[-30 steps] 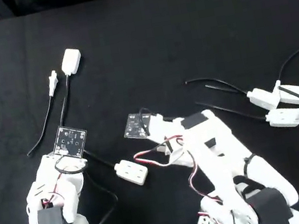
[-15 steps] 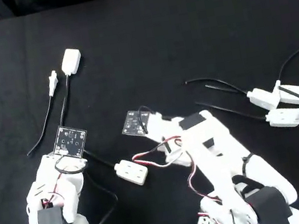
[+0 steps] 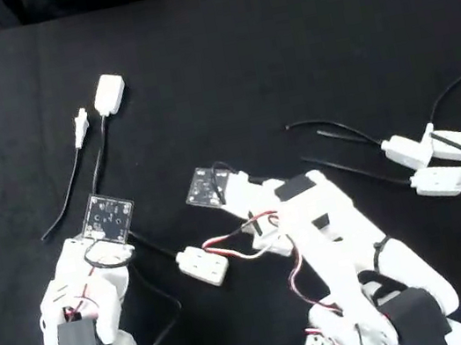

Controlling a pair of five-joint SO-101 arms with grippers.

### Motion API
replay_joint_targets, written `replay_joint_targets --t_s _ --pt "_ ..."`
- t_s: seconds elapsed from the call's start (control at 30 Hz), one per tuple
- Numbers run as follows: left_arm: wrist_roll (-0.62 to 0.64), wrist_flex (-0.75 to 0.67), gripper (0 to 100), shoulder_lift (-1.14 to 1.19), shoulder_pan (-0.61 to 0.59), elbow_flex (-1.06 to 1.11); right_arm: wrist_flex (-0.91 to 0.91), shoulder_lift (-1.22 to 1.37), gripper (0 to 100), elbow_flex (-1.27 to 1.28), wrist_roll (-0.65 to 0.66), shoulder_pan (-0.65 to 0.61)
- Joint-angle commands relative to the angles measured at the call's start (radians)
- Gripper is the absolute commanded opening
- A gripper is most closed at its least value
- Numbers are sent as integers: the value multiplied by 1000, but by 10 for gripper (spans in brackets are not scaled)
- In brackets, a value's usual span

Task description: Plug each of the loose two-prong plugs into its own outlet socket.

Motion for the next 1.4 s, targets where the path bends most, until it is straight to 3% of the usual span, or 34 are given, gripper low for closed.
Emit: replay_joint_targets --t_s 0.0,0.17,0.27,0.5,0.57,0.73,1.07,1.27,1.37 --pt "-9 -14 30 0 8 18 -8 -4 11 -7 -11 -12" --pt "11 -20 30 0 18 16 -6 -5 11 -31 -11 -15" --pt "126 -23 30 -2 30 -22 63 -39 11 -111 -21 -51" --pt "321 -25 30 -2 33 -125 221 -222 11 -297 -149 -333" --pt "365 -25 30 -2 35 -148 221 -236 11 -302 -189 -397" --pt "548 6 30 -54 67 -236 91 -220 11 -265 -305 -411" --pt "615 63 30 -57 214 -268 -110 -269 11 -171 -508 -411" --pt "621 72 30 -57 242 -295 -112 -392 11 -113 -517 -416" --pt "612 104 30 -57 329 -309 -112 -444 11 -88 -517 -416"
